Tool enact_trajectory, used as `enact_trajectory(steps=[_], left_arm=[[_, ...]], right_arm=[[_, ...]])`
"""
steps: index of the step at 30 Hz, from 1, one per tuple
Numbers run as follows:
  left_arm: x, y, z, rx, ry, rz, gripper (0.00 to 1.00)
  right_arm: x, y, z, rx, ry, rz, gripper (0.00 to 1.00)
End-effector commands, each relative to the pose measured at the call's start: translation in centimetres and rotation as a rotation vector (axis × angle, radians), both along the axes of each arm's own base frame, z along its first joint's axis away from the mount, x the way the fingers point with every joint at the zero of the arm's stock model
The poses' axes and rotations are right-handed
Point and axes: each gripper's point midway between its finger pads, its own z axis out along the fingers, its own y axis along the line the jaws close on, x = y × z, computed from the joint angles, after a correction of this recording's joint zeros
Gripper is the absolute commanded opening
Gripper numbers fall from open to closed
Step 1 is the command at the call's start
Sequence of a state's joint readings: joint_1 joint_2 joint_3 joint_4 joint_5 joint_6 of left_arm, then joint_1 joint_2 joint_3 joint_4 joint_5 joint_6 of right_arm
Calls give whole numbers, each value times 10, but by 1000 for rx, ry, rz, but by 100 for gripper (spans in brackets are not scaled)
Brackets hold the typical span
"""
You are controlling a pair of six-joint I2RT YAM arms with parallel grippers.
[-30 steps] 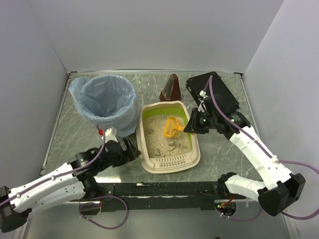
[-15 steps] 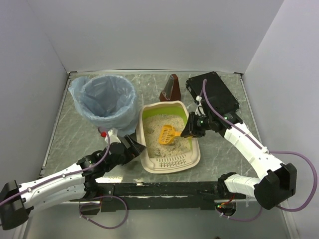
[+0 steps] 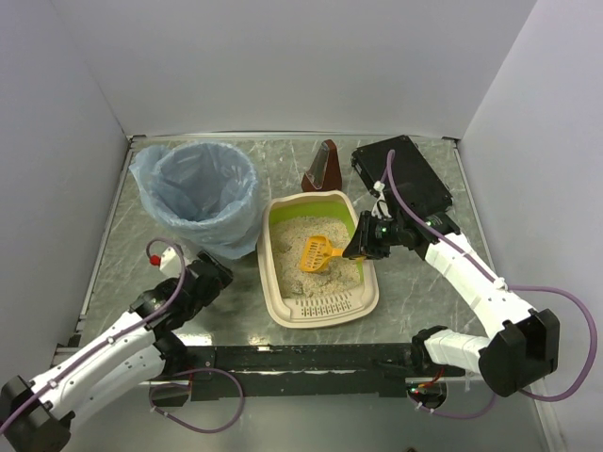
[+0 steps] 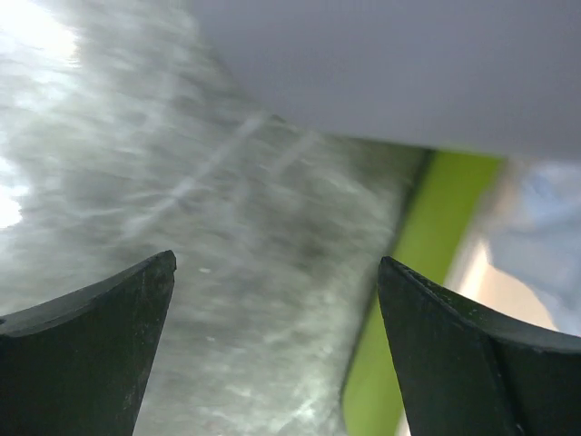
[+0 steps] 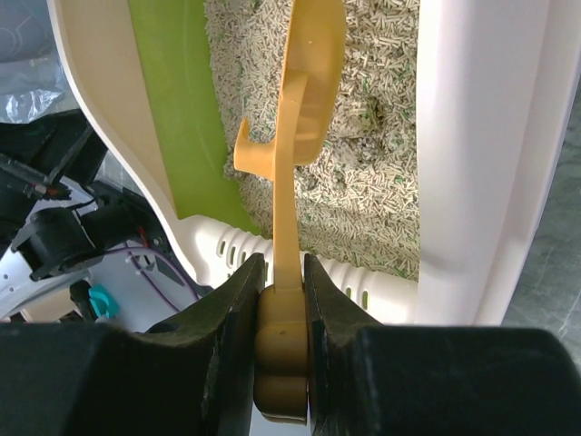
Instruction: Clean the litter box
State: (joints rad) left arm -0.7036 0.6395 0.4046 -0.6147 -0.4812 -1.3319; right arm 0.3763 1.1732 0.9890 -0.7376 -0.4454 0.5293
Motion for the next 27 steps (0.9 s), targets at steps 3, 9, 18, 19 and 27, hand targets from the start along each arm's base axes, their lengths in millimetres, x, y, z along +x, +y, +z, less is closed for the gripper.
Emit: enact_trajectory(steps=[3,9,18,19,27], left_arm=[[-10,50,-26,78,201,317,97],[37,57,-1,46,94,356,97],[110,69,15,60,40,317,97],[115,66,13,60,48,302,97],[167,40,19,52,39,181,97]], right_arm=[[11,0,6,17,-47,-5,0],[9,-5,2,0,-41,-4,0],[8,-10,0,-9,-43,-24,0],[8,-10,0,-9,-46,-26,0],[11,-13,0,-12,-51,-44,0]])
